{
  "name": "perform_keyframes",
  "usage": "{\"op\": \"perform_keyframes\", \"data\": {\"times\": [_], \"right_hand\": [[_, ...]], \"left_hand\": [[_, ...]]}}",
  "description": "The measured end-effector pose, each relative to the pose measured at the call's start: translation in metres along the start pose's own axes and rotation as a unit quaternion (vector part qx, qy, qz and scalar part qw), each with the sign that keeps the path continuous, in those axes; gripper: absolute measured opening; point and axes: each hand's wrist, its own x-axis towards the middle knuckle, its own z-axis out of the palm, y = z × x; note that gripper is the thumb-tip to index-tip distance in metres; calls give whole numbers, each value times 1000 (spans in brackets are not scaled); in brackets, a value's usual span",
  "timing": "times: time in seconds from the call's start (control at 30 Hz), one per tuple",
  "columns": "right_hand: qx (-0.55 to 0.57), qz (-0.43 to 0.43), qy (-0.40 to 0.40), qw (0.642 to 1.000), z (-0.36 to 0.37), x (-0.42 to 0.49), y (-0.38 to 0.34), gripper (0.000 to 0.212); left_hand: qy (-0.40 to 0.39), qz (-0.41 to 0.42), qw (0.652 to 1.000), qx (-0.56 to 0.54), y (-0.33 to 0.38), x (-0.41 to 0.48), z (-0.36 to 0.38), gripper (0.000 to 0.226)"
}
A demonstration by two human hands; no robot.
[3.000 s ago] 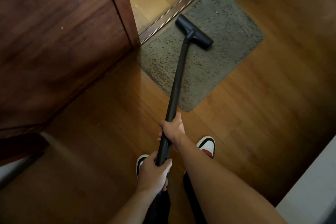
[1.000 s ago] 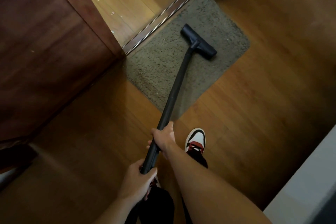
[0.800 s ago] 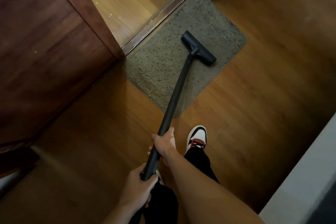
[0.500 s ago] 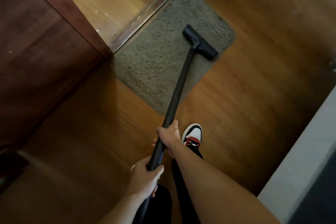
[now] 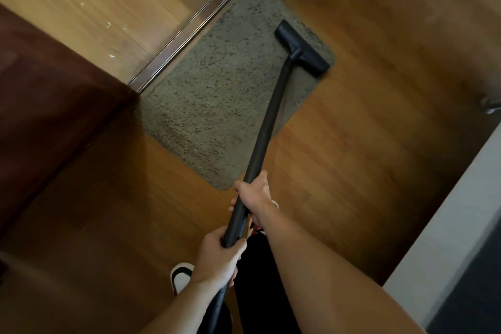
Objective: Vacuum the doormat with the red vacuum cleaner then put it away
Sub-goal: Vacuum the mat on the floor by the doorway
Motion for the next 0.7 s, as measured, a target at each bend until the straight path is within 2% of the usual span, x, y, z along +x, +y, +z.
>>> {"op": "perform_keyframes", "data": {"times": [0.2, 0.4, 0.7], "right_hand": [[-2, -8, -9, 1000, -36, 23, -41, 39], [5, -22, -8, 1000, -65, 42, -74, 39], [18, -18, -14, 1000, -68, 36, -71, 45]], "left_hand": [[0, 11, 1000, -11, 48, 20, 30, 21], [36, 49, 998, -9, 85, 32, 58, 15], [39, 55, 998, -7, 87, 24, 61, 17]]}}
